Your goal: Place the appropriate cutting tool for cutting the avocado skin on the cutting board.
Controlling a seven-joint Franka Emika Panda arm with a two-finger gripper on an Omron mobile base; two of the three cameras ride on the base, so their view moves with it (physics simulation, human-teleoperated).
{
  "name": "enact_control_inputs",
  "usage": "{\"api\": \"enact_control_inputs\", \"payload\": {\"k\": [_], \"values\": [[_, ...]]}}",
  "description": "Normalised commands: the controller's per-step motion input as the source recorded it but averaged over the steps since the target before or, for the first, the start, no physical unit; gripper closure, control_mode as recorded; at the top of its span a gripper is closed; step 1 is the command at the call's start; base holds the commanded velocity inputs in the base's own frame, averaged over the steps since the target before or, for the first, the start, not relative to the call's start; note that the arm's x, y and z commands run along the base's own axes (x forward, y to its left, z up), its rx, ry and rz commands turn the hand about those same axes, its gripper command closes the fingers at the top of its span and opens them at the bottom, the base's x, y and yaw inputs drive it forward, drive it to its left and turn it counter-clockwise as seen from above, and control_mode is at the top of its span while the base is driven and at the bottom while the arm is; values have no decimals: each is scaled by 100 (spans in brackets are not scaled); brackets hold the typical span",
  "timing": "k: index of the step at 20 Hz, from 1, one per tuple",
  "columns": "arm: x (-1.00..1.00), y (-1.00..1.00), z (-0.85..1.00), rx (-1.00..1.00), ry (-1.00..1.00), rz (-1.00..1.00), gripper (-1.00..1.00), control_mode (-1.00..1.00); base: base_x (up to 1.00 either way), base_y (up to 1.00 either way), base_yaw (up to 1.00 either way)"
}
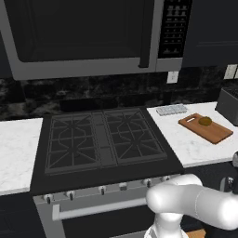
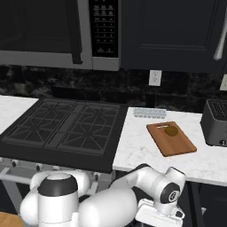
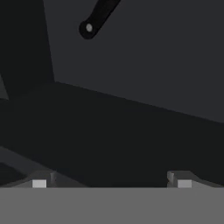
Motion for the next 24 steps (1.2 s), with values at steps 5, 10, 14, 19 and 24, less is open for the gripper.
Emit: {"api": "enact_control_inputs", "payload": {"k": [5,10,14,19,24], "values": [[54,22,13,2,-3,0,-100,-100,0,0,0],[66,8,-6,2,0,-6,-100,-100,0,0,0],[30,6,-35,0,-6,-18,-100,-100,0,0,0],[9,11,-40,-1,-2,-29,-100,-100,0,0,0],[7,2,-23,-9,17,-28,-100,-100,0,0,0]]}}
